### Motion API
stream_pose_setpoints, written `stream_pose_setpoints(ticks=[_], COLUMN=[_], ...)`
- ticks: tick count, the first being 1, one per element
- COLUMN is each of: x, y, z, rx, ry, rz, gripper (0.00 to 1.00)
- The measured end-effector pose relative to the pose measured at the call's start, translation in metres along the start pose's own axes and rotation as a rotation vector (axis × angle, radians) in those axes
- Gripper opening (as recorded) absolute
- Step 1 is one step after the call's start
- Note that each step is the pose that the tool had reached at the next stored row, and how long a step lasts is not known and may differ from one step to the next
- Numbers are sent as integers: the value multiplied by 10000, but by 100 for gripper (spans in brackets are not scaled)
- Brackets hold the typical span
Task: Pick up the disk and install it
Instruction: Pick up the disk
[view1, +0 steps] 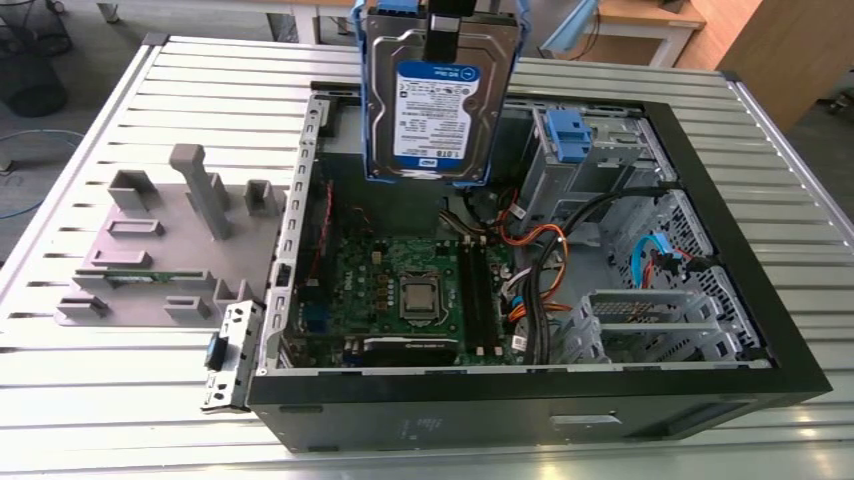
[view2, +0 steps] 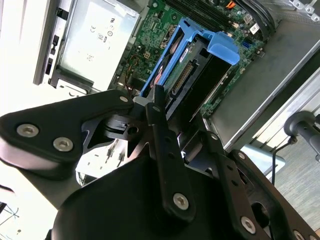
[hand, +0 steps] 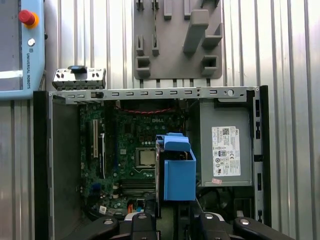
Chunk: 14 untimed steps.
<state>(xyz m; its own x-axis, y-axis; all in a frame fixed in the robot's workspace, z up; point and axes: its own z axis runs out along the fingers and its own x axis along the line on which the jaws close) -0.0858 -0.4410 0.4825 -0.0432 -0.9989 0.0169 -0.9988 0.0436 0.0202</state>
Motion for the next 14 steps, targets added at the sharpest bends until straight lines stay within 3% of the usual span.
stream_pose_setpoints(ticks=[14], x=[-2], y=[-40], z=[-1], rx=[0], ry=[0], rz=[0], gripper=[35])
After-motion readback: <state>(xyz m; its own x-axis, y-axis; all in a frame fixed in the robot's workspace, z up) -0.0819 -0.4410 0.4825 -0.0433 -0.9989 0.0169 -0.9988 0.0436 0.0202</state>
